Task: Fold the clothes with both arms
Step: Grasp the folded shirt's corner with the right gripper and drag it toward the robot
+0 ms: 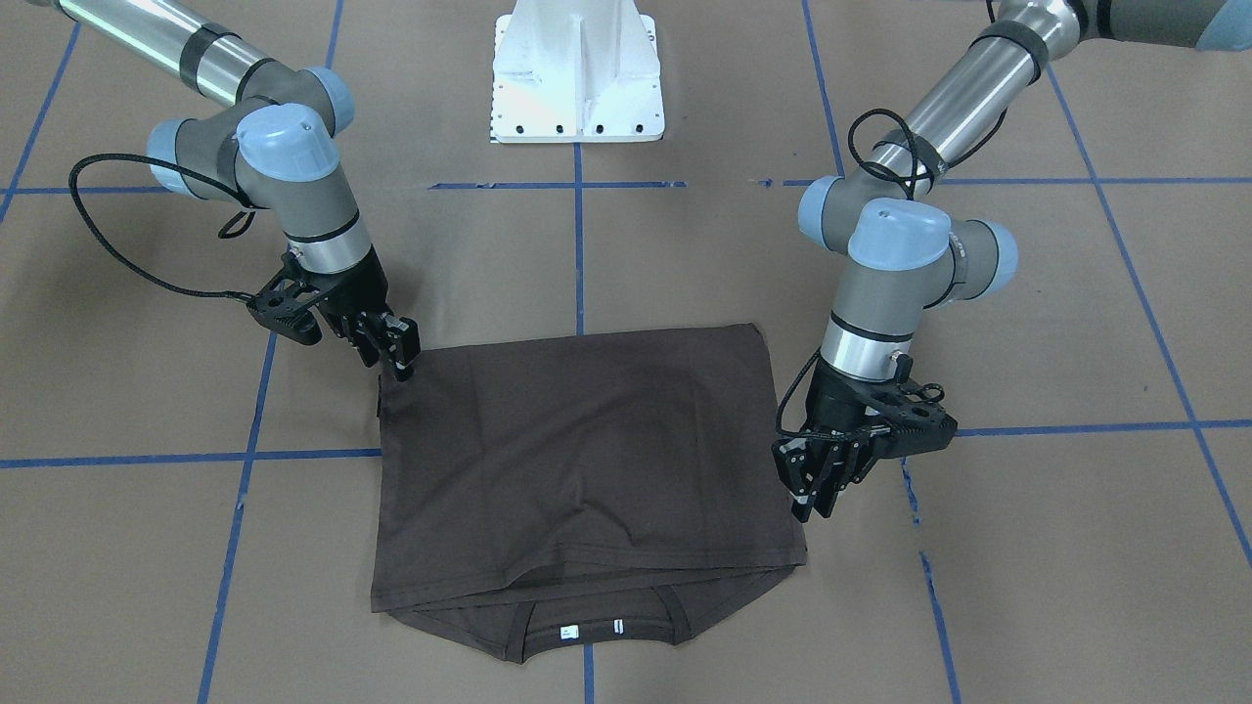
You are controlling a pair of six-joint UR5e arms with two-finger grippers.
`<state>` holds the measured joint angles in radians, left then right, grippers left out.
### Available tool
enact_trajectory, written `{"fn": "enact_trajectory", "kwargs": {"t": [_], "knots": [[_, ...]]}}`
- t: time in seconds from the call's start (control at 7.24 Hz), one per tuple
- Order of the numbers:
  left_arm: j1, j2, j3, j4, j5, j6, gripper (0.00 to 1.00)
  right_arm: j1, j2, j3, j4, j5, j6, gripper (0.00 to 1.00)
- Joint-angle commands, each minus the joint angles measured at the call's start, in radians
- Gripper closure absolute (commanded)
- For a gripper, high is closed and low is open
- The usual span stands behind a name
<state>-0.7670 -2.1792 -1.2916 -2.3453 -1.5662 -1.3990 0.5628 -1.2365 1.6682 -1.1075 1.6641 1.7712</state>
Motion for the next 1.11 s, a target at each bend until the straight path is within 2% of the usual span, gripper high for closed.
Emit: {"fn": "enact_trajectory", "kwargs": {"t": [0.0,0.28,0.41,0.69,0.83,0.97], "knots": [[0.0,-0.002,0.0,0.0,0.0,0.0,0.63,-0.012,0.0,0.007,0.0,-0.007,0.01,1.0],[0.0,-0.005,0.0,0.001,0.0,-0.002,0.63,-0.014,-0.008,0.05,-0.008,-0.001,0.01,1.0],[0.002,-0.008,-0.002,0.0,0.0,-0.003,0.63,-0.03,-0.062,0.133,-0.008,0.003,0.011,1.0],[0.012,-0.001,-0.064,0.001,-0.002,-0.003,0.63,-0.221,-0.237,0.437,-0.021,0.002,0.162,1.0],[0.023,0.009,-0.096,0.003,-0.038,-0.003,0.63,-0.357,-0.245,0.511,-0.081,-0.009,0.238,1.0],[0.023,0.044,-0.144,0.0,-0.107,-0.003,0.64,-0.474,-0.241,0.53,-0.124,-0.042,0.276,1.0]]}}
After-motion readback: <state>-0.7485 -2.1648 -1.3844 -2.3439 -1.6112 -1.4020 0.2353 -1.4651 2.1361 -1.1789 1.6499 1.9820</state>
